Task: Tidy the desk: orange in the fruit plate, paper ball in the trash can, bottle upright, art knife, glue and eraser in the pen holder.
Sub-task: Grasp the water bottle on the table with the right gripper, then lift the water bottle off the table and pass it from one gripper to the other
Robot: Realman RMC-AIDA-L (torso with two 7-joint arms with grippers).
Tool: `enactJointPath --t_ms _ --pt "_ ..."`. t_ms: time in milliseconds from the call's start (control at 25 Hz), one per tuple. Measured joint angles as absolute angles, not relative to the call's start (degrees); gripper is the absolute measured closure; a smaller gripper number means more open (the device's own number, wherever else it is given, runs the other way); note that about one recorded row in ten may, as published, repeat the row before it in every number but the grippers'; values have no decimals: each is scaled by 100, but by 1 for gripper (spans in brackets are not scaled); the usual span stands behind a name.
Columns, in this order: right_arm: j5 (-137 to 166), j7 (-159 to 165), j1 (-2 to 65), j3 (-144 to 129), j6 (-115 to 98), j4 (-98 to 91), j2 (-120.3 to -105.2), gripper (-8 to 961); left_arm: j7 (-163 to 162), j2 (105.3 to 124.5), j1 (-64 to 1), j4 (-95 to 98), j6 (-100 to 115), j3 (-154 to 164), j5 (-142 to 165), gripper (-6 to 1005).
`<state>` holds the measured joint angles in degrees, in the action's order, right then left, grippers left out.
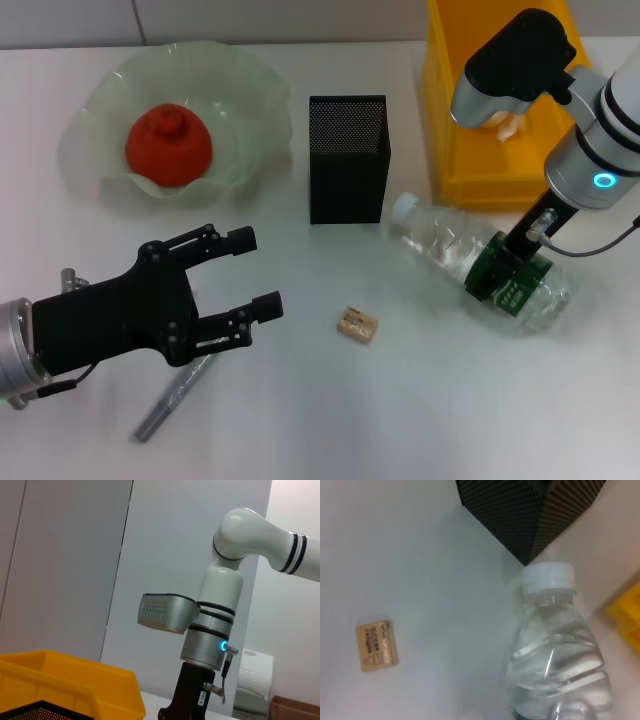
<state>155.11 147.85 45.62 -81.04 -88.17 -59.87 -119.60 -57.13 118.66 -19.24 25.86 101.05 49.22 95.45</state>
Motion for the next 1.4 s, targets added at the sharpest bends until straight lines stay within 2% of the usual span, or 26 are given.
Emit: enactJointPath --t_ms 320,760,1400 --pt "15468 14773 4367 -8106 -8810 -6288 -11962 183 -5713 11865 -1924 2584 10124 4909 9545 218" --pt "14590 14414 3366 -8046 -8942 -7551 -11932 190 -5713 11865 -1952 2584 10115 4884 9545 218" --pt "12937 13366 2329 -7384 -8942 -8602 -11949 191 -5713 11865 -2013 2584 10099 4864 9539 217"
